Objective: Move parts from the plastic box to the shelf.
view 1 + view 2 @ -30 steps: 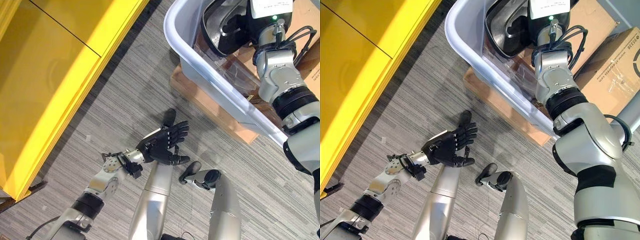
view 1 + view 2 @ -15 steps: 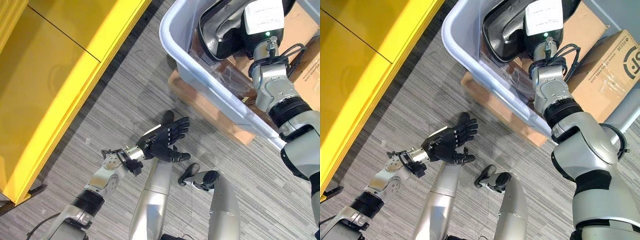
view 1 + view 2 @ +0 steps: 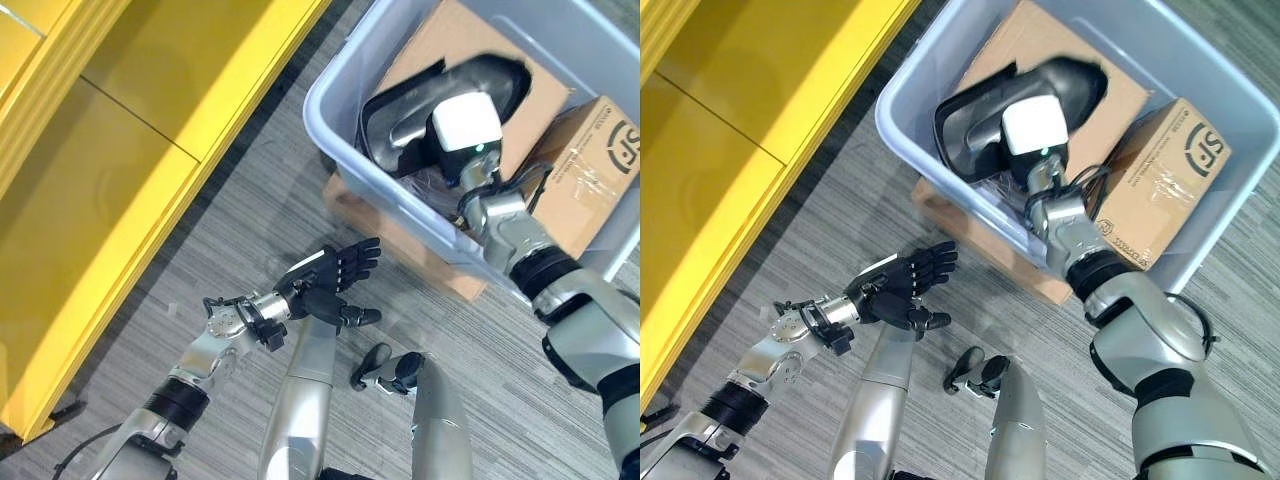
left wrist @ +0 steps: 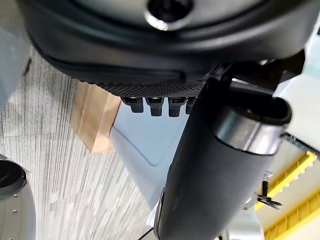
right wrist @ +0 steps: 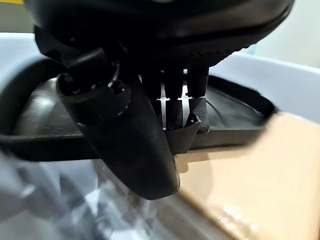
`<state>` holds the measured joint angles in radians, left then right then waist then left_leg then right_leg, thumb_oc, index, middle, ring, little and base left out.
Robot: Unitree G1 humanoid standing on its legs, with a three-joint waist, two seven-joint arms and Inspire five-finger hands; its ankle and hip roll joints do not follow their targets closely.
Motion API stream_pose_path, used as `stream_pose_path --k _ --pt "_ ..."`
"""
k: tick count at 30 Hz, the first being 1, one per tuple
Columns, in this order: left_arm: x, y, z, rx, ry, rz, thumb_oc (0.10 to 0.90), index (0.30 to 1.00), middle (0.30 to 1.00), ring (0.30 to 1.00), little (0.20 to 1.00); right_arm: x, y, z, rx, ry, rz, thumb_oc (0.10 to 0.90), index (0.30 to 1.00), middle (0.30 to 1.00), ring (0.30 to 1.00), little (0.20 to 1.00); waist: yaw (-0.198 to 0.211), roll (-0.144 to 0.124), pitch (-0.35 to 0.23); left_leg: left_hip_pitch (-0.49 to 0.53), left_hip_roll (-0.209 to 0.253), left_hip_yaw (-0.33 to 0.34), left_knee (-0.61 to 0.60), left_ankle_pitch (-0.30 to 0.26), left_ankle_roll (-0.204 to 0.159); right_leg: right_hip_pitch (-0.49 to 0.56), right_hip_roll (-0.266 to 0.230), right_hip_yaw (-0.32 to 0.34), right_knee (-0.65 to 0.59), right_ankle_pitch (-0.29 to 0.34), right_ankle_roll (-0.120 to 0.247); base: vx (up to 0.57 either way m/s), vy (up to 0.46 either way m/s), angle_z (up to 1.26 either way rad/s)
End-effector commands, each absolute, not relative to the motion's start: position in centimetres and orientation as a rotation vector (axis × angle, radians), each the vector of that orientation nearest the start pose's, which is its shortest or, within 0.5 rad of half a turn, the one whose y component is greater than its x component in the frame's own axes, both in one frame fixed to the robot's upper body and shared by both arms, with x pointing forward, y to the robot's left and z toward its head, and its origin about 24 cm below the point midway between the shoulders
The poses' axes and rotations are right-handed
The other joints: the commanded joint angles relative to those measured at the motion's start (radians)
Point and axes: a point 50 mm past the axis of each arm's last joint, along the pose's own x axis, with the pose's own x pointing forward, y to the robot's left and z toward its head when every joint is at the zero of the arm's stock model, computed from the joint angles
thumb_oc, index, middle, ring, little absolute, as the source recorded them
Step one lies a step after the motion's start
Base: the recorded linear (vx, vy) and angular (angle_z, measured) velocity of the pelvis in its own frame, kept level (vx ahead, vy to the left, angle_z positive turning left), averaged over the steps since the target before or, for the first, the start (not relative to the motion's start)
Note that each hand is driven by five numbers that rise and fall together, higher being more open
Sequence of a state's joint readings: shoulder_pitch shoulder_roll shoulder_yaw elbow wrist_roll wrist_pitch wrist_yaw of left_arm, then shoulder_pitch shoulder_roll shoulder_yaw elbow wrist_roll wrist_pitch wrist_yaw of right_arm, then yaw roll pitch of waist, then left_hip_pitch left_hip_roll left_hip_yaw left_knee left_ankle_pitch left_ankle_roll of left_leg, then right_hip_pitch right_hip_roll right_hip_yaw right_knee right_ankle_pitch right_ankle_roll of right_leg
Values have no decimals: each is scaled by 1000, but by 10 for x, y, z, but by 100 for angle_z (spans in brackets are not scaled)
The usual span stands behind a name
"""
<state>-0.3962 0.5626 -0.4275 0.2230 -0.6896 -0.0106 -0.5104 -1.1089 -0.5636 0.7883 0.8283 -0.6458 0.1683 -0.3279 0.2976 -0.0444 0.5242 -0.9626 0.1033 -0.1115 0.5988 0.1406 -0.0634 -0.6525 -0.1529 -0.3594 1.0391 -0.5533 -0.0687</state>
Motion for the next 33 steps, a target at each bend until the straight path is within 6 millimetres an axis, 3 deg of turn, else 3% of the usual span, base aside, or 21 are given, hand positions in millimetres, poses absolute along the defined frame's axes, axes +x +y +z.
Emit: stream_pose_path --k 1,11,22,24,28,33 --pt "288 109 99 -93 -110 -967 900 1000 1000 1000 1000 404 -172 226 -1623 -485 -280 400 300 300 300 300 2 4 -4 115 6 90 -168 -38 32 95 37 -2 -9 70 32 7 14 -3" --pt "290 99 104 -106 -113 -977 900 1000 1000 1000 1000 390 -166 206 -1528 -564 -232 400 300 300 300 300 -40 -11 -4 325 37 121 -244 -33 13 297 52 35 -131 85 35 20 30 -10" --pt "300 92 114 -52 -135 -986 900 1000 1000 1000 1000 393 -194 203 -1429 -437 -318 400 300 300 300 300 -67 -2 -4 450 38 137 -276 -37 6 426 44 63 -202 107 47 -2 24 -3" --pt "301 90 117 -23 -143 -999 900 1000 1000 1000 1000 393 -198 206 -1407 -420 -307 400 300 300 300 300 -72 14 -5 469 51 138 -298 -12 11 439 53 59 -222 130 42 -66 54 -5" --pt "301 87 116 -55 -113 -1014 900 1000 1000 1000 1000 391 -202 208 -1359 -388 -246 400 300 300 300 300 -94 19 -41 517 49 140 -322 -15 9 478 47 75 -266 151 50 17 58 -9" --pt "295 81 104 -71 -41 -1090 900 1000 1000 1000 1000 389 -209 194 -1326 -270 -143 400 300 300 300 300 -126 34 -112 593 49 145 -357 -19 6 543 35 96 -332 179 54 53 85 -17"
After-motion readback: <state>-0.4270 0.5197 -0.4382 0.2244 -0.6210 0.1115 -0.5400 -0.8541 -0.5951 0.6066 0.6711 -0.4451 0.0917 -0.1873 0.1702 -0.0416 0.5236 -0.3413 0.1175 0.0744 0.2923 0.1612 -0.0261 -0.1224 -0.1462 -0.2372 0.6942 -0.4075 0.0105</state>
